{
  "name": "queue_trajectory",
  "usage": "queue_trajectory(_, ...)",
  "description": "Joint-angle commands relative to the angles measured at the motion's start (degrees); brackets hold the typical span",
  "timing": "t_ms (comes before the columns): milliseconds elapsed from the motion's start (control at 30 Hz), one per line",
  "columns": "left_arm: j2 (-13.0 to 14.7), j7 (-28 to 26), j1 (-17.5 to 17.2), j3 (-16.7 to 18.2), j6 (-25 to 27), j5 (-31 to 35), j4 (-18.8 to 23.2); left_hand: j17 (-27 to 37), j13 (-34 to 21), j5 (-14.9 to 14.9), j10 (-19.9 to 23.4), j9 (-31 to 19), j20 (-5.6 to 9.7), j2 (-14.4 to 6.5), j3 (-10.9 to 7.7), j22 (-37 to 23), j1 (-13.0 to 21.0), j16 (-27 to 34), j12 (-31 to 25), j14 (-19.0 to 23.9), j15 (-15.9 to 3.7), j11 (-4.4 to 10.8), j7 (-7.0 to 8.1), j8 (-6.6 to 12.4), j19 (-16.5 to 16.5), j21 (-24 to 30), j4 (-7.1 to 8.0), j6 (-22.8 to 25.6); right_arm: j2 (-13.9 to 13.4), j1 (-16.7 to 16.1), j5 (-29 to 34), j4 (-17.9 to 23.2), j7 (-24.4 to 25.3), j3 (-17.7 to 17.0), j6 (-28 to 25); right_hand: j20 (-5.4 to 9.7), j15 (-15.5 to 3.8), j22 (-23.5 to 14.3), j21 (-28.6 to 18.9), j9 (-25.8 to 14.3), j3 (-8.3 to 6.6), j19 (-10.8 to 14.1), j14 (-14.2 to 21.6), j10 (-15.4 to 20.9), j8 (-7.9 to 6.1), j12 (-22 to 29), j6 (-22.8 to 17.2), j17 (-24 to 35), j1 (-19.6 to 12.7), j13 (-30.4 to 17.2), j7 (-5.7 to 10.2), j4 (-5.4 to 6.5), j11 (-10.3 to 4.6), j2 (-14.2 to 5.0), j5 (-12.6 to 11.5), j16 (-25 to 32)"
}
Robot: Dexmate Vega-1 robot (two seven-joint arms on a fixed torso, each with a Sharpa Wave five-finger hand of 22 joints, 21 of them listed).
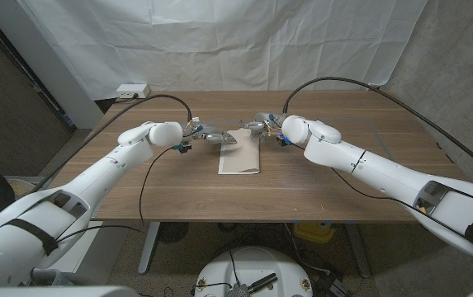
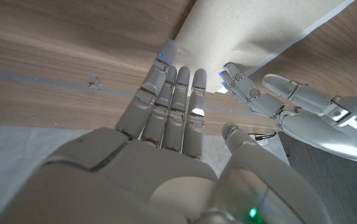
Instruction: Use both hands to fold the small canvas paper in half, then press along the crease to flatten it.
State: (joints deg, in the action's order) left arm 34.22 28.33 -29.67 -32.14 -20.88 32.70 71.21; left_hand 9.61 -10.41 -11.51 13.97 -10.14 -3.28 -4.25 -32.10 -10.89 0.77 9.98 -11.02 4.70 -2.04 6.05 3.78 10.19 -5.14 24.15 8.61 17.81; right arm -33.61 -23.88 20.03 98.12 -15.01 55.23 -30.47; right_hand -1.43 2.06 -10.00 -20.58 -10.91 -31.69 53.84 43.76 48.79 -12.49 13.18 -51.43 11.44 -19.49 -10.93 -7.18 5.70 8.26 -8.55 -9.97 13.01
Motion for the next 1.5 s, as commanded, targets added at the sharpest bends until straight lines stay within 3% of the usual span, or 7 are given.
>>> queue_trajectory(33,0.3,-0.3,-0.5,0.4,0.2,0.0,0.7,0.2,0.0,-0.3,0.0,0.1,0.28,-0.3,0.31,-0.2,0.3,0.3,-0.3,0.2,-2.90,-0.35,-0.02,0.31,0.0,-0.2,0.06,-0.2,-1.9,-1.9,-0.2,4.7,-1.1,-0.6,-3.7,0.09,-0.12,-0.2,-0.6,-0.2,-0.12,1.5,1.6,1.5,-0.53,0.5,-1.3,-0.1,0.8,-0.1,-0.10,0.28,-0.06,0.14,-0.2,0.5)
queue_trajectory(300,0.2,-0.3,-0.1,0.2,-0.1,0.0,0.2,0.2,0.0,-0.3,0.0,0.1,0.29,-0.4,0.35,-0.2,0.3,0.3,-0.3,0.2,-2.89,-0.38,-0.09,0.30,0.0,-0.2,0.07,-0.2,-1.8,-3.0,-1.6,5.0,-0.7,-1.0,-4.3,0.08,-0.04,-0.2,-0.5,-0.1,-0.11,1.6,1.7,1.6,-0.49,0.4,-1.5,-0.2,1.0,-0.1,-0.26,0.41,0.01,0.21,-0.2,0.3)
queue_trajectory(1100,0.2,-0.4,0.0,0.3,-0.5,-0.2,-0.2,0.2,0.0,-0.3,0.0,0.1,0.36,-0.5,0.46,-0.2,0.3,0.3,-0.3,0.2,-2.87,-0.48,-0.11,0.32,0.1,-0.4,0.11,-0.2,0.2,-1.6,-4.8,0.5,-3.1,1.5,-5.4,-0.10,0.17,-0.2,-0.1,-0.1,-0.32,1.3,1.2,1.6,-0.14,-0.1,-1.6,-0.5,1.5,-0.1,-0.47,0.56,0.17,0.24,-0.2,-0.6)
queue_trajectory(1500,0.1,-0.7,0.4,0.1,-1.2,-0.1,-1.1,0.2,0.0,-0.3,0.0,0.1,0.36,-0.6,0.51,-0.2,0.3,0.3,-0.3,0.3,-2.94,-0.39,-0.08,0.33,0.1,-0.5,0.13,-0.2,-0.9,-1.2,-3.6,2.4,-1.7,1.7,-6.0,-0.12,0.14,-0.2,0.2,-0.1,-0.37,1.1,1.2,1.6,0.01,-0.3,-1.6,-0.5,1.8,-0.1,-0.42,0.64,0.18,0.27,-0.2,-0.8)
